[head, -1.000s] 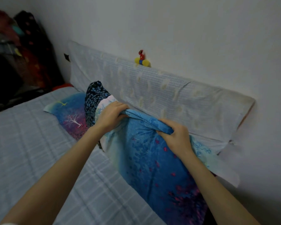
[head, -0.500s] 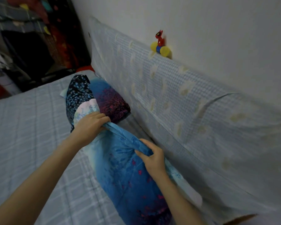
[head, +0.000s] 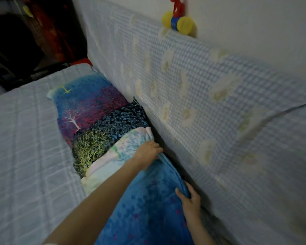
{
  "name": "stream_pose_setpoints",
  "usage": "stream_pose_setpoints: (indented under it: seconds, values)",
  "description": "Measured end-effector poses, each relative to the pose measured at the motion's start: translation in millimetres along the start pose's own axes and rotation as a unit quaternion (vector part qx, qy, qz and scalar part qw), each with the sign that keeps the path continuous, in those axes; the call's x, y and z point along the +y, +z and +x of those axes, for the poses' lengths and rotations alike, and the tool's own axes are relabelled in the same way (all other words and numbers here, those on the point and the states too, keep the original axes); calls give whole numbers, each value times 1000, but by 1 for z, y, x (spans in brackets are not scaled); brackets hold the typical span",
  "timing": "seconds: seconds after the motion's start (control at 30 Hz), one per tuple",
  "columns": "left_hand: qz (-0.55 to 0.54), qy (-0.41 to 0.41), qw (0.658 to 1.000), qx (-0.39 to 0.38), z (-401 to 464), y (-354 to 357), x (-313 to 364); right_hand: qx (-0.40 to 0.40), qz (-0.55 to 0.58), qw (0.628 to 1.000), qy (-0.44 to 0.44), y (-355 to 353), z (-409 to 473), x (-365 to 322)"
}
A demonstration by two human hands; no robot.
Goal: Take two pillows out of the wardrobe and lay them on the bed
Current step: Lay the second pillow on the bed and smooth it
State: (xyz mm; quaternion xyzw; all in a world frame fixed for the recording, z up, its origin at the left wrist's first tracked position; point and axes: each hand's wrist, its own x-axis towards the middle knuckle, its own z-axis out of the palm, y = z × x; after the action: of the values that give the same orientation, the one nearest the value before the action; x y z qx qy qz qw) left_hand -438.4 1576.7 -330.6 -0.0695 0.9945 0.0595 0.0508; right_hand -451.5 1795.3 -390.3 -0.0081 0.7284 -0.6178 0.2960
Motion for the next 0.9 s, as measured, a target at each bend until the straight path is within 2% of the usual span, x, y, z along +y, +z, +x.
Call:
stream_pose_setpoints:
  seconds: [0.1,0.23,0.4,0.53,0.6,0.67,0.73,0.77,0.83,0.9]
  values:
    - [-2,-19,1000,-20,29,43,9,6,-48,999,16,-14,27,22]
    - [-51,-41,998,-5,37,87,17,-48,-113,992,32,-21,50,40]
    - [-37,-54,997,-31,16,108,11,-101,-183,978,28,-19,57,41]
    - [-21,-73,995,-58,0,108,16,-87,-311,946,-13,-15,51,38]
    - [-50,-88,994,-36,-13,101,18,-66,-377,922,-61,-14,43,34]
    - [-127,-124,984,32,-39,94,18,-59,-411,905,-90,-14,33,29]
    - [-220,-204,946,119,-77,95,22,-54,-438,892,-97,-22,24,32]
    - [-262,-281,909,160,-101,100,24,-58,-442,891,-90,-27,20,34]
    - [-306,-455,807,220,-150,118,32,-72,-414,907,-42,-39,13,39]
    - [-307,-603,699,231,-191,141,44,-91,-385,919,-12,-49,9,43]
